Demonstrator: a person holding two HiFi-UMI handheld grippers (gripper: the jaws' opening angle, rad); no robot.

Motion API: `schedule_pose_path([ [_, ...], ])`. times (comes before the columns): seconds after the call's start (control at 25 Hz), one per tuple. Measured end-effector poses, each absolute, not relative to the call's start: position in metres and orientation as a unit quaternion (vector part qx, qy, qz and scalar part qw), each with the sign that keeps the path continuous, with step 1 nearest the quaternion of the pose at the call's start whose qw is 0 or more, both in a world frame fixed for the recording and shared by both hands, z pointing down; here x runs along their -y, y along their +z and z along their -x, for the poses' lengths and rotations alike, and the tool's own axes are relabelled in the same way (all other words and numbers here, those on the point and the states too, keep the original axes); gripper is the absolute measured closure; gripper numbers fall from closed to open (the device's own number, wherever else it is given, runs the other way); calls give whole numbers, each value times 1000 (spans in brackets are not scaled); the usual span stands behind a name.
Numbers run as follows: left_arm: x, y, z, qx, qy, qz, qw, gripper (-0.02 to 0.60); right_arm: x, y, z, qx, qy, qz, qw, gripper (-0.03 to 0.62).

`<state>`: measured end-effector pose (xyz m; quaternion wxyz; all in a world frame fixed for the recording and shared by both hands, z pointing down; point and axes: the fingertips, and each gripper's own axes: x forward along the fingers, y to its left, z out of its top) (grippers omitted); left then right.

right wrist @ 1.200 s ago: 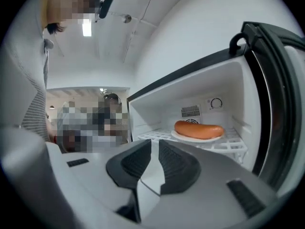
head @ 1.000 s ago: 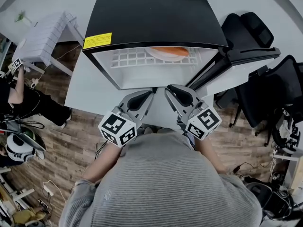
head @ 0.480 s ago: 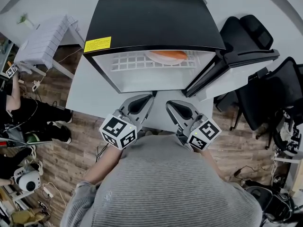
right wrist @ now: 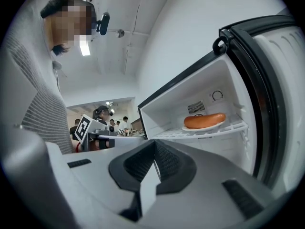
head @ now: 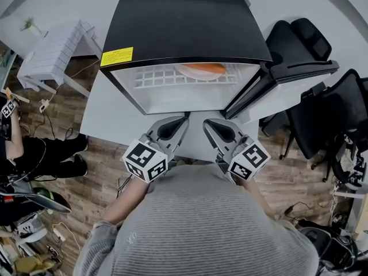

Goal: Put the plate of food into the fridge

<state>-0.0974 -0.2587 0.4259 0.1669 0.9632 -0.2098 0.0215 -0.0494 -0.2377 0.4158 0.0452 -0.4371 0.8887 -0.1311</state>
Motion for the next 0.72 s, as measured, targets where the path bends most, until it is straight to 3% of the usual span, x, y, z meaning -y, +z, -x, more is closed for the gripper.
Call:
schedule_pose_path([
  [0.72,247,430,94,202,27,-964,169,571,229,422,49,-891,-129,434,18,582],
])
